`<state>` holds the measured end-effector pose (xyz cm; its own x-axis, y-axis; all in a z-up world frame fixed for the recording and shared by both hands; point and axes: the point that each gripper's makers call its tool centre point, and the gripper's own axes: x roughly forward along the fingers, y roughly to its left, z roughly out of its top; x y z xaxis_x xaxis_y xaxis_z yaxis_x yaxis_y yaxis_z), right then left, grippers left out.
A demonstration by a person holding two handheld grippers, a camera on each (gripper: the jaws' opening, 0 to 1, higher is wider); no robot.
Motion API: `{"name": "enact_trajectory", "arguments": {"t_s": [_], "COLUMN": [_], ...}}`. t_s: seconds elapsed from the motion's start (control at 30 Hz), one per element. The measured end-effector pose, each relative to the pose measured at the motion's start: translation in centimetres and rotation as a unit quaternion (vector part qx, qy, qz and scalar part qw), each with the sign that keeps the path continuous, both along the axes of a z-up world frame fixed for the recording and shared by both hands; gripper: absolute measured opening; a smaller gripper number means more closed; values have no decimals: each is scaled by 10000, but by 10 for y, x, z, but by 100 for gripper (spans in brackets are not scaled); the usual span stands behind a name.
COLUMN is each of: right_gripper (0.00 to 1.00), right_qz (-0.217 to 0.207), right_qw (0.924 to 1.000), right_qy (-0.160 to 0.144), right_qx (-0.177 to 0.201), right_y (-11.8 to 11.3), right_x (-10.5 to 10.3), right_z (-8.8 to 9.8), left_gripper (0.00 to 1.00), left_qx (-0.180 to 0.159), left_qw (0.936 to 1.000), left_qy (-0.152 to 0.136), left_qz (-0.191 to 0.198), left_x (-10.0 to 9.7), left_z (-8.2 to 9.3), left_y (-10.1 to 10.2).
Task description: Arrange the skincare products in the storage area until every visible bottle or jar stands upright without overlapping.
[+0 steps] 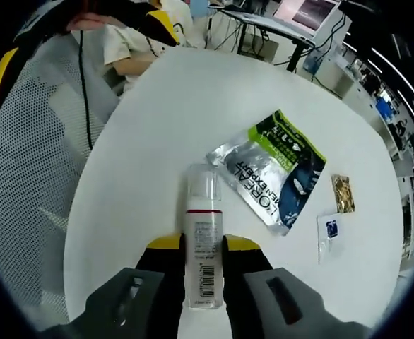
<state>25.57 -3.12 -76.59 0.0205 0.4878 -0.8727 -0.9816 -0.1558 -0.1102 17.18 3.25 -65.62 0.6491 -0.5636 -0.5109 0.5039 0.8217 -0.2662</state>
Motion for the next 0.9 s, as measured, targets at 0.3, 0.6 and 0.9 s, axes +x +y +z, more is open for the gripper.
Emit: {"name": "enact_trajectory", "arguments": {"t_s": [0.3,0.6,0.9], "right_gripper": [19,19,19], "right_qz": [-915,-1626,-2006], "right_qw": [9902,9697,9524], "right_qy": [431,570,521], "right_qx": [965,1731,2237], "right_y": [-3,-19,-29], "right_x": [-18,-26,-31], "right_z": [26,58,81], "left_gripper": [94,93,92], "left_qx": [-88,-335,-264], "left_qw": [9999,9993,9990], "left_qy": [-19,-63,-62], "left_qz": [-126,-172,-365], "left_x": [-2,-3,-6], "left_z": [5,12,14], "left_y": [-7,-10,-12]}}
